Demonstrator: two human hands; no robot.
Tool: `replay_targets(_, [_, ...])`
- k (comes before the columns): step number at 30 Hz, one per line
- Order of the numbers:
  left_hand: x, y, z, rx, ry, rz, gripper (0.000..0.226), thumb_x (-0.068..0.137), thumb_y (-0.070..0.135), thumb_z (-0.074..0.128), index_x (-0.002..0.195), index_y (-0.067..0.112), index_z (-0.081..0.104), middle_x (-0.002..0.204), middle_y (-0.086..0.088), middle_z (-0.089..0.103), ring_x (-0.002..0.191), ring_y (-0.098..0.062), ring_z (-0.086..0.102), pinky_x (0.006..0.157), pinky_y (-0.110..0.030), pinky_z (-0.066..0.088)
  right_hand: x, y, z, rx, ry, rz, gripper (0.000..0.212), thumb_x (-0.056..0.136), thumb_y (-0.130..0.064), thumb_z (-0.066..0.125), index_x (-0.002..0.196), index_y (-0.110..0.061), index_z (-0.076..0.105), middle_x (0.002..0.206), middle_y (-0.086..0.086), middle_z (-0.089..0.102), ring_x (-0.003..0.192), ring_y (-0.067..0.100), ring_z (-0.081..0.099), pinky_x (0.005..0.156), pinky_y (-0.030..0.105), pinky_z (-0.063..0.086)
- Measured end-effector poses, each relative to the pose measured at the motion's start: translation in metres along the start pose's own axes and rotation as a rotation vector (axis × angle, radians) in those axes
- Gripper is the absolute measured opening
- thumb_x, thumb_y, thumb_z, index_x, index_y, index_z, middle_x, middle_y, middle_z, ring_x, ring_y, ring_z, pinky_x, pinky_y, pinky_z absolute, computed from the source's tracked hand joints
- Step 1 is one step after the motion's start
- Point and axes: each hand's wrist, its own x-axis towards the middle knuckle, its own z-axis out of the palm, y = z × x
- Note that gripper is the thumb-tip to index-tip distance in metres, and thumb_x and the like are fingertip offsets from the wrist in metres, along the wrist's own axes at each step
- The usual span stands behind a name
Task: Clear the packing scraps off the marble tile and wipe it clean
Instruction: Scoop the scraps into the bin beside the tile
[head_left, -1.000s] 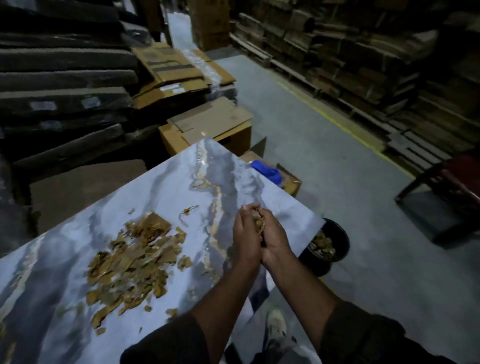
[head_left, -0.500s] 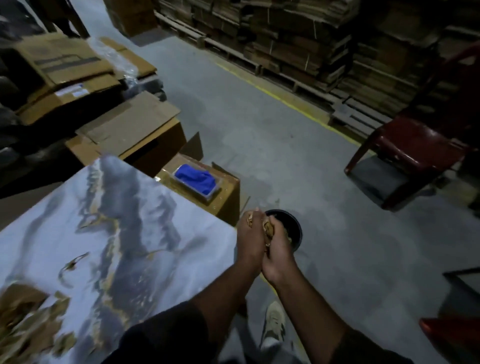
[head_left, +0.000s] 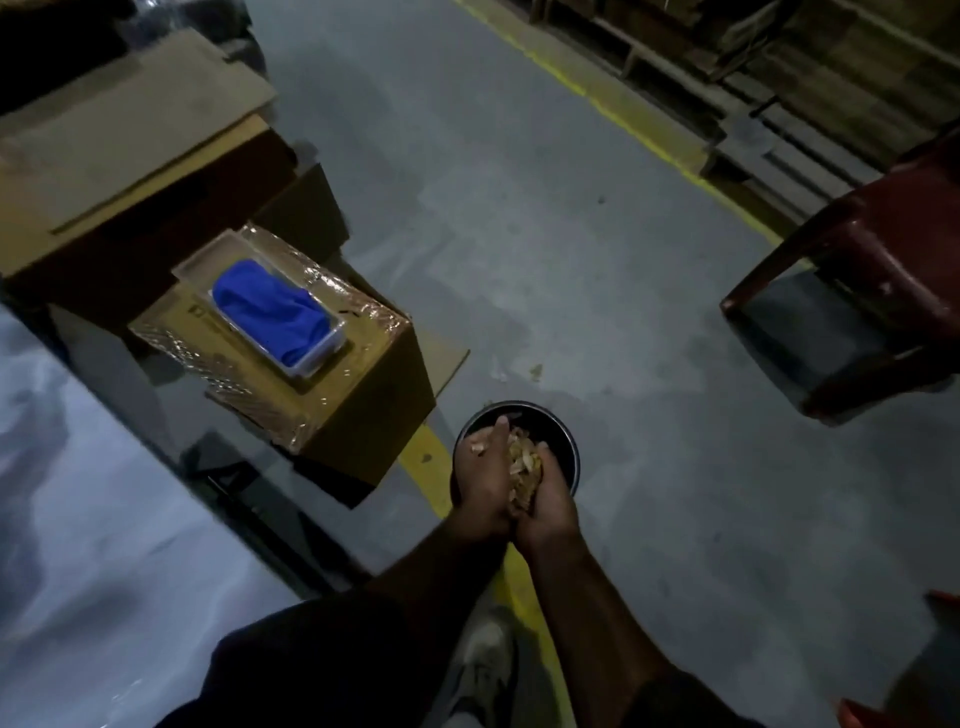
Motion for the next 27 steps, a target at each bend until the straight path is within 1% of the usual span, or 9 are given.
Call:
replay_targets(2, [0.029,-0.015,0.012,-0.059,-0.017,-0.078,0.039,0.103,0.034,0.057,0.110,-0.003,0.067,0.101,-0.018,0.073,0.087,-0.030,0.072,0.063,-0.027,0.060,0.036,-0.004,-0.004,0.034,0.013,0.030,0.058,0.105,-0.046,0.042,0.145,-0.005,0.051,0.147,0.020,0.052,0.137,0.037,0.048,0.119,0.045,0.034])
replay_targets(5, [0.066,-0.038,0.024,-0.120,-0.075,-0.245,0.053,0.104,0.046,0.049,0.133,0.002,0.058,0.126,-0.022,0.065,0.114,-0.038,0.064,0.098,-0.049,0.056,0.078,-0.007,-0.012,0.064,0.043,0.042,0.061,0.104,-0.048,0.042,0.146,-0.004,0.050,0.148,0.021,0.050,0.137,0.039,0.046,0.118,0.047,0.035])
replay_targets(7, [0.081,-0.049,0.027,-0.138,-0.090,-0.283,0.055,0.105,0.045,0.046,0.135,0.000,0.058,0.132,-0.025,0.063,0.121,-0.040,0.061,0.107,-0.053,0.049,0.093,-0.009,-0.016,0.030,0.071,0.050,0.061,0.105,-0.048,0.041,0.145,-0.003,0.051,0.145,0.021,0.054,0.135,0.038,0.049,0.114,0.046,0.039])
replay_targets(9, [0.088,-0.056,0.029,-0.170,-0.091,-0.291,0.052,0.106,0.039,0.046,0.134,-0.003,0.059,0.132,-0.027,0.063,0.121,-0.041,0.061,0.108,-0.054,0.048,0.103,-0.012,-0.019,-0.004,0.086,0.050,0.058,0.106,-0.046,0.039,0.142,-0.003,0.054,0.126,0.019,0.068,0.120,0.035,0.060,0.095,0.038,0.054])
replay_targets(11, [0.090,-0.059,0.030,-0.185,-0.074,-0.277,0.048,0.107,0.033,0.046,0.131,-0.005,0.061,0.128,-0.029,0.064,0.119,-0.043,0.063,0.106,-0.055,0.049,0.107,-0.016,-0.021,-0.041,0.076,0.041,0.056,0.106,-0.045,0.039,0.141,-0.004,0.055,0.116,0.018,0.071,0.110,0.034,0.064,0.080,0.038,0.057])
replay_targets(15, [0.087,-0.062,0.031,-0.191,-0.067,-0.263,0.046,0.108,0.028,0.043,0.127,-0.009,0.062,0.126,-0.032,0.064,0.120,-0.043,0.062,0.108,-0.056,0.047,0.104,-0.018,-0.024,-0.060,0.049,0.024,0.056,0.108,-0.043,0.035,0.142,-0.003,0.053,0.143,0.022,0.055,0.133,0.037,0.051,0.111,0.047,0.042])
replay_targets(18, [0.071,-0.054,0.031,-0.171,-0.050,-0.265,0.045,0.108,0.028,0.045,0.129,-0.007,0.061,0.129,-0.029,0.063,0.121,-0.042,0.061,0.108,-0.054,0.047,0.083,-0.023,-0.019,-0.112,0.085,-0.013,0.051,0.109,-0.039,0.038,0.141,-0.002,0.053,0.145,0.019,0.055,0.129,0.031,0.054,0.105,0.042,0.046])
replay_targets(22, [0.034,-0.037,0.034,-0.165,0.005,-0.267,0.039,0.105,0.029,0.051,0.126,-0.001,0.064,0.123,-0.022,0.067,0.115,-0.037,0.065,0.104,-0.050,0.051,0.051,-0.028,-0.011,-0.132,0.075,0.000,0.056,0.107,-0.037,0.043,0.154,-0.007,0.037,0.156,0.017,0.043,0.143,0.033,0.043,0.117,0.050,0.037])
replay_targets(27, [-0.025,-0.004,0.023,0.007,-0.064,-0.066,0.036,0.108,0.026,0.046,0.112,-0.001,0.069,0.109,-0.021,0.072,0.104,-0.035,0.069,0.094,-0.049,0.056,-0.011,-0.027,0.005,-0.430,0.085,-0.147,0.047,0.107,-0.032,0.045,0.133,0.005,0.058,0.132,0.027,0.062,0.121,0.038,0.061,0.106,0.044,0.048])
